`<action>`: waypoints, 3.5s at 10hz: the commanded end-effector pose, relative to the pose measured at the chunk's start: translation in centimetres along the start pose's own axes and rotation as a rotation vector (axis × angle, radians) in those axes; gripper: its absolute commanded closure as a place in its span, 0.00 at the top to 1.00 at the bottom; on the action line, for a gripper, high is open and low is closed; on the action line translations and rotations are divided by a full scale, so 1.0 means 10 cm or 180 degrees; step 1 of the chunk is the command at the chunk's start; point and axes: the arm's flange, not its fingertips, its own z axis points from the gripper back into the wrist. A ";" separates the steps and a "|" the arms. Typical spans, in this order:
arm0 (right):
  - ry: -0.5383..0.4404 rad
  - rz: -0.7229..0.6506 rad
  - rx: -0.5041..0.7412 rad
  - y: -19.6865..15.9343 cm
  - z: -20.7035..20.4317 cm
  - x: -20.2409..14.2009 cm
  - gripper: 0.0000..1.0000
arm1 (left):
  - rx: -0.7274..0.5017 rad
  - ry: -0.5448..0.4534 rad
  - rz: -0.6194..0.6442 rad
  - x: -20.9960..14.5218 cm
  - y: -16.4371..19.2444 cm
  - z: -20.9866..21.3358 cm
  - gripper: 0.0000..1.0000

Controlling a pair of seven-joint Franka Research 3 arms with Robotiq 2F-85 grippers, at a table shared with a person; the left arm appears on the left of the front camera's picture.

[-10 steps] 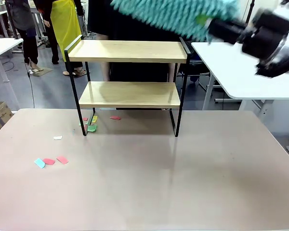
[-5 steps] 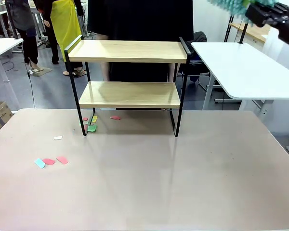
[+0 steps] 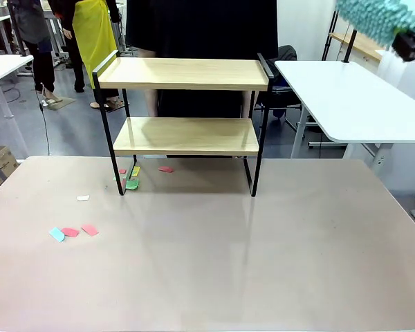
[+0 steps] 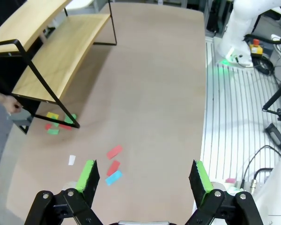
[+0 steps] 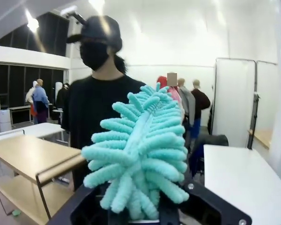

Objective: Clean the shelf.
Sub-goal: Hand the Duster back to the human.

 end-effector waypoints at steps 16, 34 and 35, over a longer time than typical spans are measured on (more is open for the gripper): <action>0.0548 -0.0228 -0.0027 0.05 0.01 -0.72 0.15 | -0.0024 -0.0066 -0.0073 0.01 0.02 0.01 1.00; 0.0553 -0.0390 -0.0015 0.04 0.03 -0.58 1.00 | -0.0024 -0.0066 -0.0073 0.01 0.02 0.01 1.00; 0.0443 -0.0507 -0.0021 0.02 0.03 -0.40 1.00 | -0.0024 -0.0066 -0.0073 0.01 0.02 0.01 1.00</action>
